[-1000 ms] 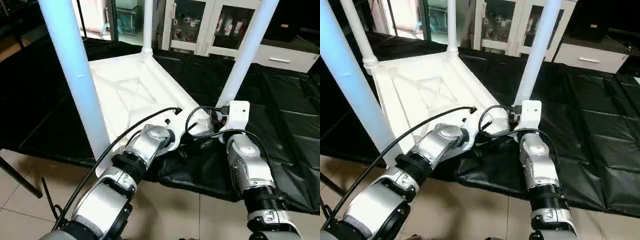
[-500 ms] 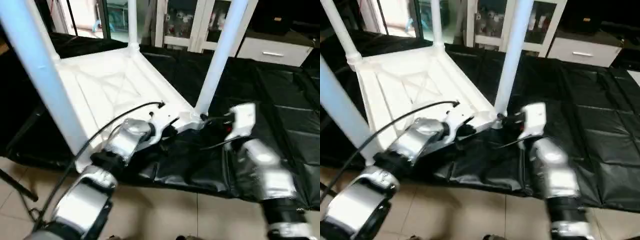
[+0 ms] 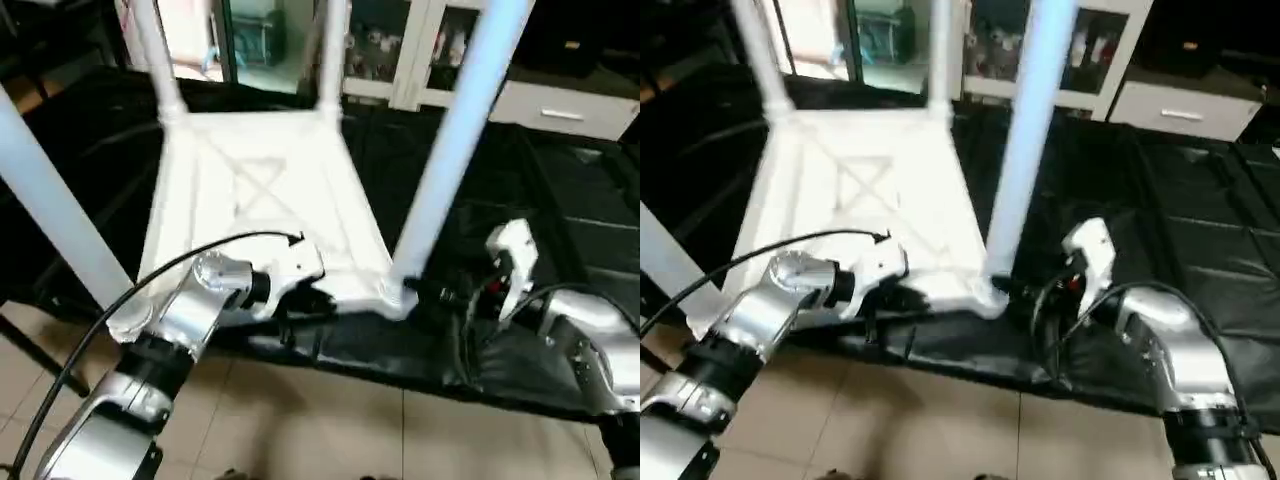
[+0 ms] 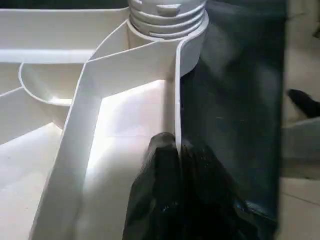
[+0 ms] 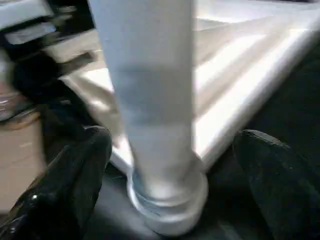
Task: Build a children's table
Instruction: Rotate leg to tighten
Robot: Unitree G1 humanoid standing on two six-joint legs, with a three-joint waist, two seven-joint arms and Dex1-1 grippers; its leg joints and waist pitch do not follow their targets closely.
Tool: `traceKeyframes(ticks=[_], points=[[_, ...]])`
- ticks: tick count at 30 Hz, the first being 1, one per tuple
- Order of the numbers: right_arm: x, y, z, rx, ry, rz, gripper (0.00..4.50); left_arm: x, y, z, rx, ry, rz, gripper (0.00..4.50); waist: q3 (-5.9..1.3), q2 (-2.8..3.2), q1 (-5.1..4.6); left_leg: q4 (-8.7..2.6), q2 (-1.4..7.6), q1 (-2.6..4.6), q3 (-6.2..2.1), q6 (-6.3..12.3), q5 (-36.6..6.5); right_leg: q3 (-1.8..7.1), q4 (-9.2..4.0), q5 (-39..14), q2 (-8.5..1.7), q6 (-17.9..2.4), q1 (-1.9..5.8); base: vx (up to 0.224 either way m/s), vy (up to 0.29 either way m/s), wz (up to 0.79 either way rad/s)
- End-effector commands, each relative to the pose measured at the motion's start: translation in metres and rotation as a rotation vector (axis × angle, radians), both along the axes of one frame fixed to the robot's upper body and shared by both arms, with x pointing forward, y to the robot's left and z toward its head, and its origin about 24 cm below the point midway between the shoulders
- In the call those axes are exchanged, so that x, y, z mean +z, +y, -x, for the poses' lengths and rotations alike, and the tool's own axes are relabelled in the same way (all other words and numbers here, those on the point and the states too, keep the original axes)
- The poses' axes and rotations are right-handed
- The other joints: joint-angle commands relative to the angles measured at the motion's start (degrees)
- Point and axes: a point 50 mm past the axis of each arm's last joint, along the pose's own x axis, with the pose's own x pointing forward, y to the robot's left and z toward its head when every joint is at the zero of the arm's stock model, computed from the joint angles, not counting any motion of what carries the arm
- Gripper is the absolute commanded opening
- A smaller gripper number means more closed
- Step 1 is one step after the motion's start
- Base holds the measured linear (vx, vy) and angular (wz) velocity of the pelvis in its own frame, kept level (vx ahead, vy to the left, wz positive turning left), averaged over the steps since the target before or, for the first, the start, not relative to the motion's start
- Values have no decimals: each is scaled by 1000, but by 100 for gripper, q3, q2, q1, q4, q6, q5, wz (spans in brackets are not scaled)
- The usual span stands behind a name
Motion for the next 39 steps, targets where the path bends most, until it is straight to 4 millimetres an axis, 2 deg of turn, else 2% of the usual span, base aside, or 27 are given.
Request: traceKeyframes(ticks=[1, 8, 10, 13, 15, 17, 20, 21, 23, 24, 31, 35, 37, 38, 39], points=[[7, 4, 6, 106, 12, -17, 422, 6, -15, 9, -85, 25, 124, 0, -321, -111, 4, -452, 229, 56, -97, 362, -1551, 203, -455, -2563, -290, -851, 279, 0, 0, 0], [2, 2, 0, 104, -2, 59, 422, 8, -17, 6, -80, 6, 107, 0, -352, -122, 17, -433, 213, 49, -94, 306, -1390, 194, -454, -2609, -299, -795, 267, 0, 0, 0], [0, 0, 1, 122, 10, 88, 388, 9, -17, 6, -80, 4, 104, 0, -361, -123, 20, -428, 215, 43, -92, 330, -1330, 193, -435, -2457, -292, -825, 278, 0, 0, 0], [-3, -2, 2, 135, 24, 133, 383, 8, -17, 6, -81, 4, 102, 0, -362, -124, 34, -418, 209, 29, -82, 363, -1241, 196, -418, -2314, -284, -873, 291, 0, 0, 0], [-6, -3, 1, 130, 23, 157, 345, 8, -17, 7, -82, 4, 100, 0, -364, -126, 39, -415, 208, 33, -81, 368, -1238, 195, -420, -2318, -292, -884, 290, 0, 0, 0], [-7, -1, -4, 116, 13, 155, 339, 8, -17, 7, -85, 5, 99, 0, -368, -146, 33, -409, 206, 31, -78, 376, -1228, 190, -418, -2317, -291, -900, 287, 0, 0, 0], [-7, 2, -6, 122, 10, 150, 317, 7, -17, 8, -86, 6, 98, 0, -373, -132, 47, -401, 210, 44, -74, 402, -1168, 197, -405, -2239, -285, -922, 285, 0, 0, 0], [-7, 3, -6, 125, 9, 148, 304, 7, -17, 8, -85, 6, 98, 0, -379, -152, 55, -398, 211, 38, -74, 423, -1115, 197, -385, -2154, -284, -941, 296, 0, 0, 0], [-7, 4, -8, 124, 4, 150, 288, 7, -17, 8, -80, 3, 96, 0, -384, -144, 60, -395, 211, 33, -73, 444, -1036, 197, -366, -2014, -281, -987, 300, 0, 0, 0], [-7, 5, -9, 125, 1, 147, 270, 7, -17, 8, -78, 3, 97, 0, -385, -161, 72, -387, 214, 41, -66, 463, -1011, 200, -355, -1959, -284, -1013, 295, 0, 0, 0], [-8, 5, -10, 135, 2, 143, 217, 7, -17, 8, -74, 5, 93, 0, -374, -158, 96, -380, 209, 39, -65, 438, -1093, 201, -366, -2138, -287, -971, 291, 0, 0, 0], [-9, 3, -9, 136, 3, 143, 207, 6, -16, 8, -73, 6, 89, 0, -371, -156, 89, -383, 204, 38, -71, 386, -1178, 201, -380, -2288, -281, -887, 284, 0, 0, 0], [-9, 2, -9, 135, 3, 144, 202, 6, -16, 8, -73, 6, 88, 0, -373, -160, 92, -381, 204, 35, -72, 391, -1168, 202, -376, -2269, -281, -886, 288, 0, 0, 0], [-10, 1, -9, 128, 4, 143, 202, 6, -16, 7, -73, 6, 84, 0, -371, -139, 95, -381, 203, 40, -72, 400, -1143, 204, -370, -2212, -279, -903, 284, 0, 0, 0], [-10, 0, -9, 111, 3, 144, 202, 6, -16, 6, -64, 3, 81, 0, -372, -151, 88, -379, 203, 36, -69, 411, -1129, 205, -367, -2156, -271, -922, 285, 0, 0, 0]])
